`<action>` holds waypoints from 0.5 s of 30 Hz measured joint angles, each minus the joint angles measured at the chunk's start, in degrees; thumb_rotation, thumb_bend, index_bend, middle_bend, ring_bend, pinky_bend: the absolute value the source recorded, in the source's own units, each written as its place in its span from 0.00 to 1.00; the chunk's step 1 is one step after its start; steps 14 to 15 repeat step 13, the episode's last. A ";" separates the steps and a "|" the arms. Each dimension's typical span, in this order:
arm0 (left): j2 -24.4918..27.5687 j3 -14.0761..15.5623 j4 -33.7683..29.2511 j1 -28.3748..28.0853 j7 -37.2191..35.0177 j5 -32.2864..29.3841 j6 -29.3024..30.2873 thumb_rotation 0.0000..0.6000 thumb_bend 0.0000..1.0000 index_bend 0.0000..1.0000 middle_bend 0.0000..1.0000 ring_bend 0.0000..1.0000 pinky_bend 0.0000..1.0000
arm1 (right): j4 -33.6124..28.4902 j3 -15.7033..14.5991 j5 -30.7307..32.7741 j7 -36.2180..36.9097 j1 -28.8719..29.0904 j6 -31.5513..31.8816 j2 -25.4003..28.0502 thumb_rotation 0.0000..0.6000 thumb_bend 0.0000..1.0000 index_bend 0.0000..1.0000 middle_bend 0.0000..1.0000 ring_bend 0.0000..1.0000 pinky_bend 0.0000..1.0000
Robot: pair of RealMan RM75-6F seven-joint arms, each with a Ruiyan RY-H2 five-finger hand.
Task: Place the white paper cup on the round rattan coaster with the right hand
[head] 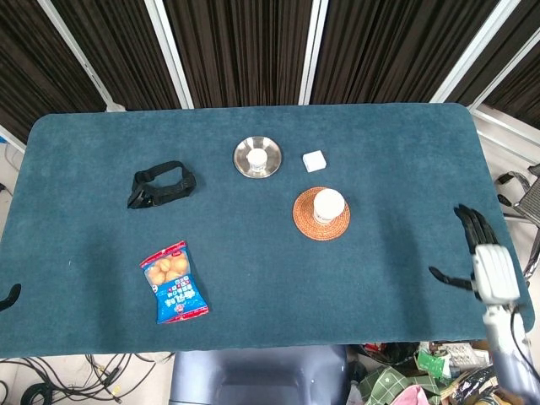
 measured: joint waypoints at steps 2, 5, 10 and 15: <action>0.02 0.04 0.04 0.01 -0.10 0.14 -0.01 1.00 0.26 0.00 0.03 0.00 0.00 | -2.06 -2.43 -1.43 -5.08 -2.71 3.53 0.18 1.00 0.02 0.01 0.03 0.03 0.11; -0.01 0.11 0.08 0.01 -0.19 0.43 0.02 1.00 0.26 0.00 0.03 0.00 0.00 | -4.34 -6.25 -3.54 -9.88 -5.48 5.19 0.56 1.00 0.02 0.02 0.03 0.02 0.11; -0.03 0.33 0.06 0.19 -0.36 1.03 0.34 1.00 0.26 0.00 0.03 0.00 0.00 | -5.35 -8.21 -5.93 -12.27 -7.17 5.39 0.49 1.00 0.02 0.01 0.03 0.02 0.11; -0.01 0.44 0.06 0.25 -0.39 1.20 0.37 1.00 0.26 0.00 0.03 0.00 0.00 | -4.81 -8.28 -5.96 -13.00 -7.52 5.01 0.20 1.00 0.02 0.01 0.03 0.02 0.11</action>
